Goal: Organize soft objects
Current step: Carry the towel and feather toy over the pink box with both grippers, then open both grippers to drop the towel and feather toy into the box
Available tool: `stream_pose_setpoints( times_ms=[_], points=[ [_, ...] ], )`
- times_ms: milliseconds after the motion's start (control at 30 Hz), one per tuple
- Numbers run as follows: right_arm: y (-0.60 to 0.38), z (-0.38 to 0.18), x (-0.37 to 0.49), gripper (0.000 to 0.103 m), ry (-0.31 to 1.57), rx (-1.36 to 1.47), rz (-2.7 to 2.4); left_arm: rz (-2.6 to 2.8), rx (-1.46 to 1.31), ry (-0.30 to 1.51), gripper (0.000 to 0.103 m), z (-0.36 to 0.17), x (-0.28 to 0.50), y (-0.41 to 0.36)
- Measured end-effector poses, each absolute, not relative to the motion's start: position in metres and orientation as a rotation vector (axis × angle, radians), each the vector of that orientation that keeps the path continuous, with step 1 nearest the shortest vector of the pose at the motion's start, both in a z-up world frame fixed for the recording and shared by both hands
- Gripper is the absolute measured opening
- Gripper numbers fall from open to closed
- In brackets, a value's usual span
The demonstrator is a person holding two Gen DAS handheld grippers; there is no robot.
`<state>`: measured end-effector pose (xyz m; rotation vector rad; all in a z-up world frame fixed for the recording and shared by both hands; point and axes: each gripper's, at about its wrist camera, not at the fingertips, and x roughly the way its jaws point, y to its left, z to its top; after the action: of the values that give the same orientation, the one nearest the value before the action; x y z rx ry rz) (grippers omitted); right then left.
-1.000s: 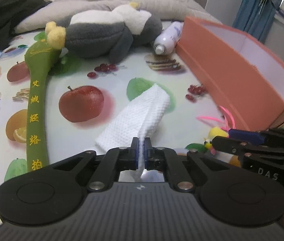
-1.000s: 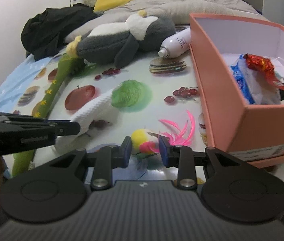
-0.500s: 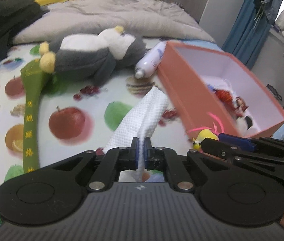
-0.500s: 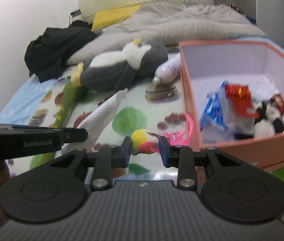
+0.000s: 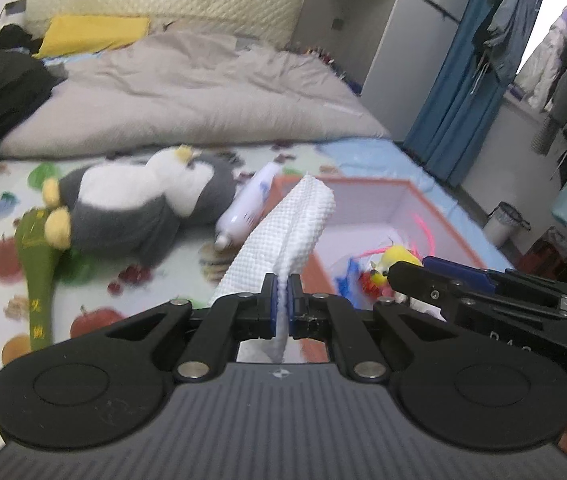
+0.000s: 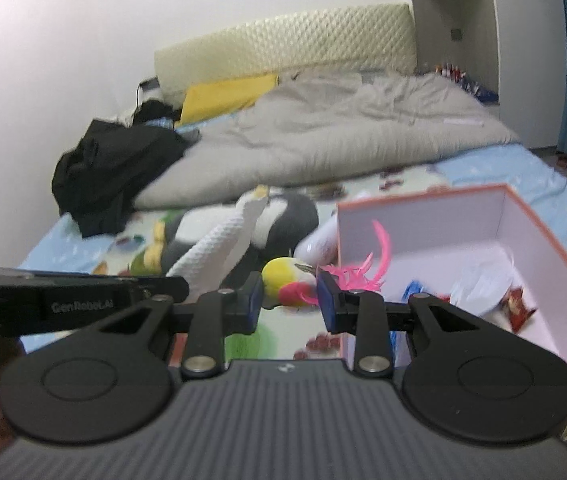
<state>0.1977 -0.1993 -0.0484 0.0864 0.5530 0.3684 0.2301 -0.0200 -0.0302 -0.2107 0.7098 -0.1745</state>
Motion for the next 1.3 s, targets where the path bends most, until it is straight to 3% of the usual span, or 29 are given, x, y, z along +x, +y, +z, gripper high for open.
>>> stream_pose_setpoints(
  times_ms=[500,867,1300],
  points=[
    [-0.252,-0.002,0.235,0.033,0.463,0.109,0.279,-0.297,-0.199,0.660,0.006,0.022,0.294,-0.080],
    [-0.302,-0.053,0.281,0.033,0.589,0.158,0.169,-0.363,-0.160,0.794,0.006,-0.039,0.363,-0.143],
    [-0.329,-0.134,0.315,0.034,0.773,0.213,0.126,-0.362,-0.113,0.967,0.007,-0.122,0.419,-0.166]
  ],
)
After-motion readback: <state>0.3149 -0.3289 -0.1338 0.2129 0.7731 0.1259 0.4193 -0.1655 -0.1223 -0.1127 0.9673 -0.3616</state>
